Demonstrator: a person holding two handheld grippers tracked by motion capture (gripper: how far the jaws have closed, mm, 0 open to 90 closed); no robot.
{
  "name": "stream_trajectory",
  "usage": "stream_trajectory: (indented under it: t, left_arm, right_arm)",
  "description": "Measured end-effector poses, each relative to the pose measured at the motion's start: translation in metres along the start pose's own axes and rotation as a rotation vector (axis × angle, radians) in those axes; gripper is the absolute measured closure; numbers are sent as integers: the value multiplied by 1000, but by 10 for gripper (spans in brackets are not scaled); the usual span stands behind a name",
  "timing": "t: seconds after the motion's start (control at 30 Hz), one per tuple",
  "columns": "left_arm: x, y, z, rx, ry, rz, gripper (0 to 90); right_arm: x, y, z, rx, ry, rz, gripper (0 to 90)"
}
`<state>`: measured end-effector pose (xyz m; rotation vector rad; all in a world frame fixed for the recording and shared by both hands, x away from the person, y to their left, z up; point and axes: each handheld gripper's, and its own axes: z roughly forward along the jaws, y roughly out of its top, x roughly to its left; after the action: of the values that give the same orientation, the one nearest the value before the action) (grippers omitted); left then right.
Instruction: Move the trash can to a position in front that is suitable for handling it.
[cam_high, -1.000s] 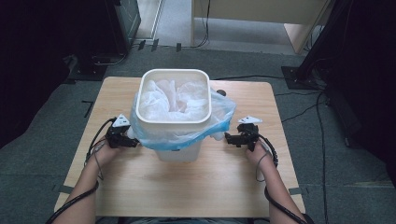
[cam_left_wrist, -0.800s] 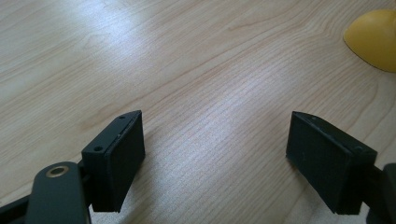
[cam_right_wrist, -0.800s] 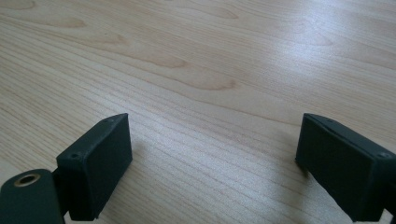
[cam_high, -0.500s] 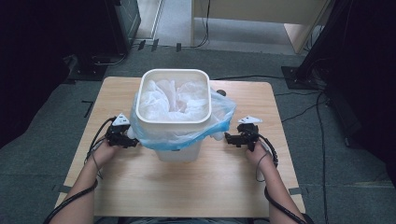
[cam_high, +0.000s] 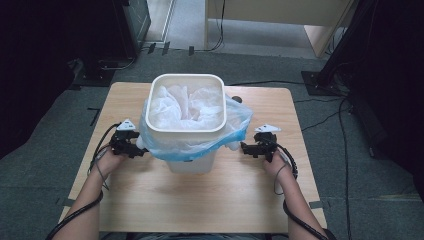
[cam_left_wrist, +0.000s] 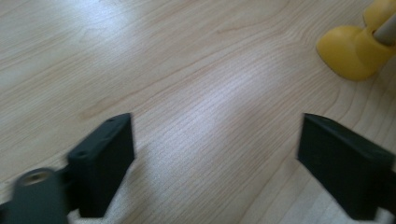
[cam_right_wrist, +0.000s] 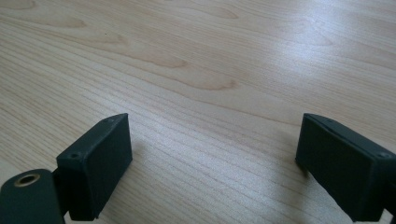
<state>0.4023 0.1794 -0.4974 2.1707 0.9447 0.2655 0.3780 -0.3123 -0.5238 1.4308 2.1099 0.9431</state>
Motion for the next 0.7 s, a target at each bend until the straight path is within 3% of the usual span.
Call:
stream_trajectory:
  t: [0.1, 0.27, 0.4, 0.57, 0.7]
  left_arm:
    - [1, 1, -3, -18, -20, -18, 92]
    - [-1, 5, -6, -11, -19, -12, 96]
    - [-4, 9, -9, -30, -53, -24, 95]
    - [-2, 14, -11, -40, -67, -80, 96]
    - [-3, 16, -13, -38, -90, -80, 96]
  right_arm:
    - [0, 0, 0, 0, 0, 0, 107]
    - [0, 0, 0, 0, 0, 0, 107]
    - [0, 0, 0, 0, 0, 0, 107]
    - [0, 0, 0, 0, 0, 0, 107]
    - [0, 0, 0, 0, 0, 0, 107]
